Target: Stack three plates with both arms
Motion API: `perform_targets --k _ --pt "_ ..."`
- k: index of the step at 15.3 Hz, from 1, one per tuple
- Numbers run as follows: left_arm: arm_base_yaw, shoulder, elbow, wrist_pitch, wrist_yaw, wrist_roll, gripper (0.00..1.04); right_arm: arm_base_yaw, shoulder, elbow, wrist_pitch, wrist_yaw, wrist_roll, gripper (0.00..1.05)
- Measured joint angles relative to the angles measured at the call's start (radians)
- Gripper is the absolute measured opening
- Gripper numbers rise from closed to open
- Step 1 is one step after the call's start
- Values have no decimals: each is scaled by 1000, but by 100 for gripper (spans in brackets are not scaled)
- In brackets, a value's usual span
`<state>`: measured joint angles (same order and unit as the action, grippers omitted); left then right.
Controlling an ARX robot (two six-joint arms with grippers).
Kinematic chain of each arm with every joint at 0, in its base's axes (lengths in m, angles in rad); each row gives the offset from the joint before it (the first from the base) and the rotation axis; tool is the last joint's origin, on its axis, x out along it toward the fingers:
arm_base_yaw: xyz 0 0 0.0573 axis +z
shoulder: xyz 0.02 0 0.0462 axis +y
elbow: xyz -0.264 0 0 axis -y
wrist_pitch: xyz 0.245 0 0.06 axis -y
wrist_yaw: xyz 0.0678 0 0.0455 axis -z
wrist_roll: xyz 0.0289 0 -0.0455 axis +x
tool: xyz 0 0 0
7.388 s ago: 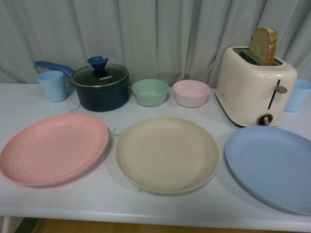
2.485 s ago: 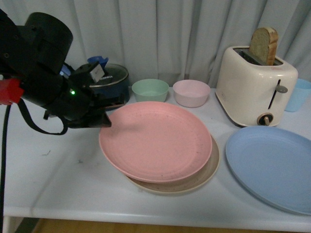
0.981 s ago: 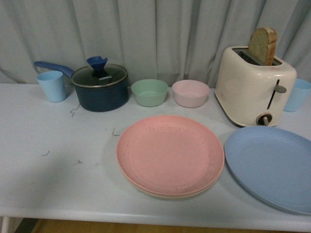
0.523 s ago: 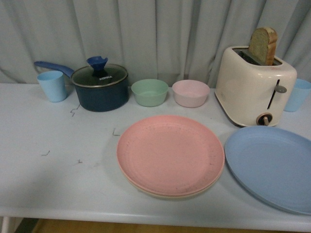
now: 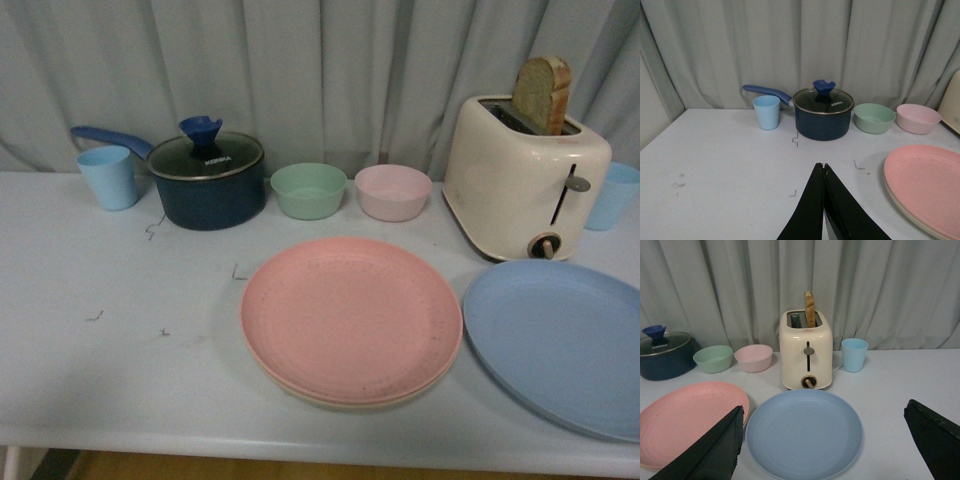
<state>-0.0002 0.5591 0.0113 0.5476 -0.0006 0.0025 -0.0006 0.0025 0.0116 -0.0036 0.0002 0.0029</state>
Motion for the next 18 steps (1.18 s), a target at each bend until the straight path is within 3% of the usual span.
perform_targets --k 7,14,16,18 --pt "0 -249 0 -238 0 0 2 0 0 0 0 0 0 98" --pt "0 -389 0 -377 0 0 2 0 0 0 0 0 0 98" --pt "0 -554 0 -547 0 -1 2 0 0 0 0 0 0 98" --pt "0 -555 0 -555 0 -1 2 0 0 0 0 0 0 98"
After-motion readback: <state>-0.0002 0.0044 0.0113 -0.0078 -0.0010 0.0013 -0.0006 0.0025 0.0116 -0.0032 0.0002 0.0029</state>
